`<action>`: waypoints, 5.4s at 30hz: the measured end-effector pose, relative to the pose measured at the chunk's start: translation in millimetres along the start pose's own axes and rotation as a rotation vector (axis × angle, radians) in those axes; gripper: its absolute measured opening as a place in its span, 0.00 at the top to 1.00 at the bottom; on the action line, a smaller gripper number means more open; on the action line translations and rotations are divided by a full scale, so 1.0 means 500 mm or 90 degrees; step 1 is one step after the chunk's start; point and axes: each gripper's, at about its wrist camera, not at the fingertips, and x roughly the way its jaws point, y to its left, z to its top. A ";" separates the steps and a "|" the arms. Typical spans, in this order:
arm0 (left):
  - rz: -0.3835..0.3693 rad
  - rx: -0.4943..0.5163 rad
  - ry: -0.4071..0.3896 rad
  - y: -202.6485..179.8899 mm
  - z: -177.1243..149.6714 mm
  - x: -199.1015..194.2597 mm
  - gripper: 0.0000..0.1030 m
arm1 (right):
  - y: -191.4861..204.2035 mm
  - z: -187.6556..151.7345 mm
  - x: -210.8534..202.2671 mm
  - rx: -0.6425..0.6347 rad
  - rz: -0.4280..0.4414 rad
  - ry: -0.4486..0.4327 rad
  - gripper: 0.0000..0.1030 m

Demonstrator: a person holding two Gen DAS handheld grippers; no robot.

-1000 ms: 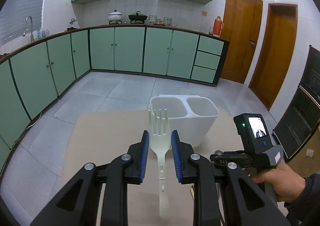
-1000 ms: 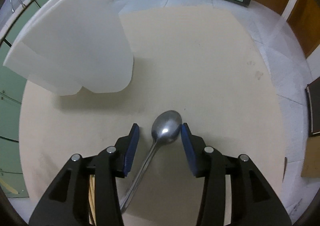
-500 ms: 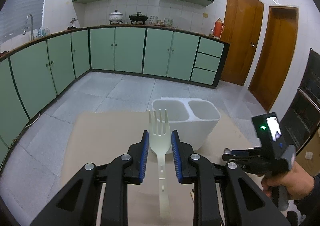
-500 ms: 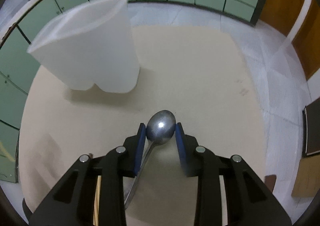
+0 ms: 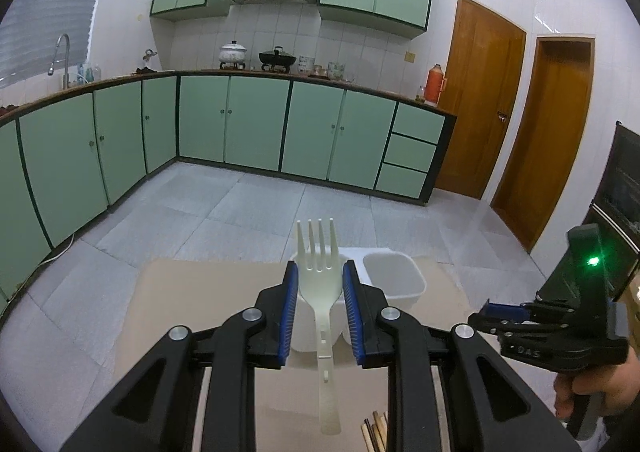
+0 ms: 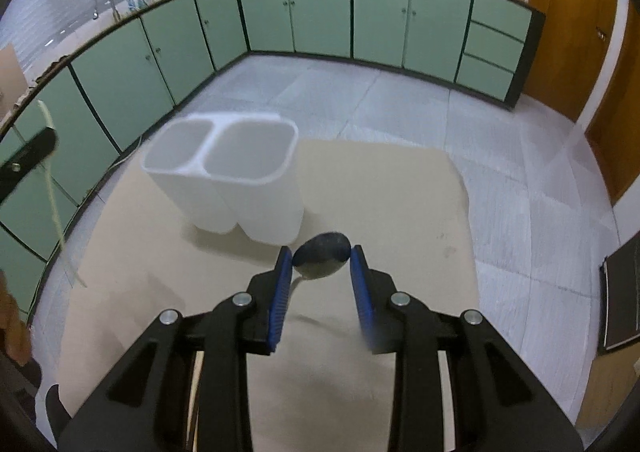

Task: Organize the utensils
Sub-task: 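Lower the fork into the white holder and open the left tool while the right drops the spoon in, then grasp a red-banded chopstick with the left tool while the right tool grasps a black chopstick, then carry the chopsticks up toward the white holder with both tools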

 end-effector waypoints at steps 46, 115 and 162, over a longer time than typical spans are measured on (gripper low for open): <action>0.057 0.015 -0.052 -0.006 0.043 0.234 0.60 | 0.012 0.166 0.076 -0.054 0.025 -0.007 0.67; 0.059 0.099 0.205 -0.125 -0.562 -0.210 0.36 | 0.069 -0.577 -0.084 -0.068 0.049 -0.049 0.58; 0.073 0.011 0.075 -0.080 -0.380 -0.308 0.95 | 0.091 -0.444 -0.235 -0.074 -0.011 -0.126 0.94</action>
